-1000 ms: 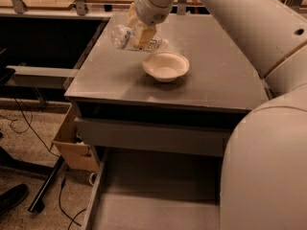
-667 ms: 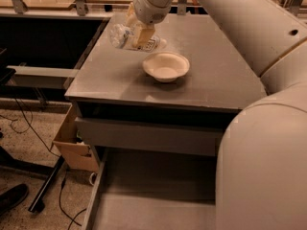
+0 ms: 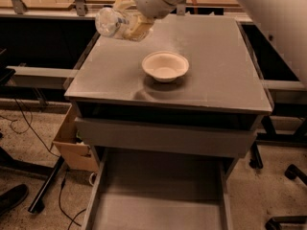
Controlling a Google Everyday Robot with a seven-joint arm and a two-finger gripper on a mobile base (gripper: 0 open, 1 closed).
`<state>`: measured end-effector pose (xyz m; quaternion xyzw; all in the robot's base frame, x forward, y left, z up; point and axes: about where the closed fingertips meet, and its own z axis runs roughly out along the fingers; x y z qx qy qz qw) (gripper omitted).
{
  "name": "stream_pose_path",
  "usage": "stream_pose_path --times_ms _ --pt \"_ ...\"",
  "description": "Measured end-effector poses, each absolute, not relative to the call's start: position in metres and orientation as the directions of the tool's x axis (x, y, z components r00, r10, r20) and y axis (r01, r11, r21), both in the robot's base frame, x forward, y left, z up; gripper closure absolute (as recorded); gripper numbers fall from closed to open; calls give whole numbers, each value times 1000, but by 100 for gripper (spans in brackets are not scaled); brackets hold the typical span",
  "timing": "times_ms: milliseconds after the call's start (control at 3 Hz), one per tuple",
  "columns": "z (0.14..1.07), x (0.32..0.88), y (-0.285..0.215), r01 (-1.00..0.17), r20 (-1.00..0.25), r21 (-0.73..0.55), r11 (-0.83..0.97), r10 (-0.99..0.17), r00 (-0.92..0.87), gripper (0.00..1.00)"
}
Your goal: Place blue plastic bottle into middle drawer
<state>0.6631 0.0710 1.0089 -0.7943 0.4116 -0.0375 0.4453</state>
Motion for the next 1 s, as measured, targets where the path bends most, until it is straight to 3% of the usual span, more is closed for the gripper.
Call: stream_pose_path --times_ms 333,667,1000 --pt "1025 600 81 -553 -328 -802 -226 -608 723 100" --pt "996 535 75 -573 -378 -782 -243 -546 747 100" --pt "947 486 33 -664 -480 -705 -248 -523 704 100"
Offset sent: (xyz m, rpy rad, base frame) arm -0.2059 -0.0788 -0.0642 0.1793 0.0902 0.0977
